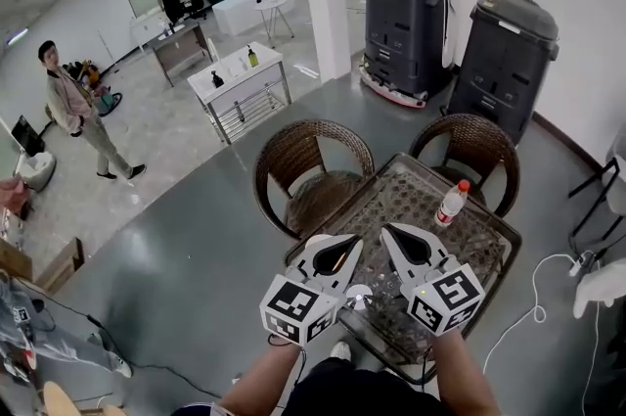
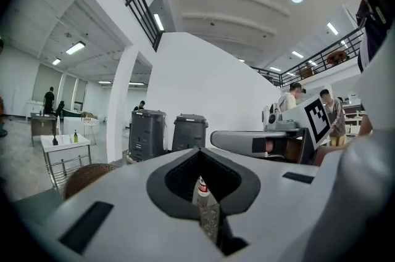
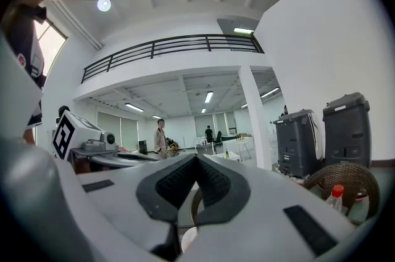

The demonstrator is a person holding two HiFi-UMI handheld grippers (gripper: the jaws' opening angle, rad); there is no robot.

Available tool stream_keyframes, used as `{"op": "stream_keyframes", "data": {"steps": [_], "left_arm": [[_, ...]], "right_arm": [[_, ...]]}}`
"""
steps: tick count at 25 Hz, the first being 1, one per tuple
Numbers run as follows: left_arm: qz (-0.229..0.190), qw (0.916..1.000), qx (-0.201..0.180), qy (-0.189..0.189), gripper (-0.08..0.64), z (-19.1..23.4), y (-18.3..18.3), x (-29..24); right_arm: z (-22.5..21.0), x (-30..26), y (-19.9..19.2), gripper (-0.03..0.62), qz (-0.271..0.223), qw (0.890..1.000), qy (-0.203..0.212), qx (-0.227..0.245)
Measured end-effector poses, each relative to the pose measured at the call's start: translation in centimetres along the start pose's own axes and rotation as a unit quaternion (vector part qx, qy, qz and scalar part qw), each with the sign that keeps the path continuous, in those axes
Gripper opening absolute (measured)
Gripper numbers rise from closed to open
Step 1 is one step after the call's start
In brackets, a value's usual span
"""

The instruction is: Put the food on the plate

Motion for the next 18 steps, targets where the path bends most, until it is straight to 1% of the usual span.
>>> {"op": "stream_keyframes", "data": {"steps": [5,9,18], "left_arm": [[-0.006,0.9999,-0.014,-0.001,0.009,-0.9,0.8,-0.1],[-0.007,0.9999,-0.013,-0.001,0.009,-1.2,1.0,-0.3],[-0.002,0.9999,-0.012,-0.002,0.009,-2.0,1.1,-0.8]], "right_arm": [[-0.3,0.9,0.4,0.004,-0.007,1.000,-0.001,0.008],[-0.5,1.2,0.7,0.005,-0.009,1.000,0.002,0.016],[-1.1,2.1,1.0,0.005,-0.013,1.000,0.003,0.012]]}}
Point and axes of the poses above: the fingertips, and each gripper's own axes: x backward along the fingers, z to its left, y out of its top, the point moved 9 cm from there along x, backward along the fingers, and after that the axes turned 2 degrees about z, right-handed, at the moved point
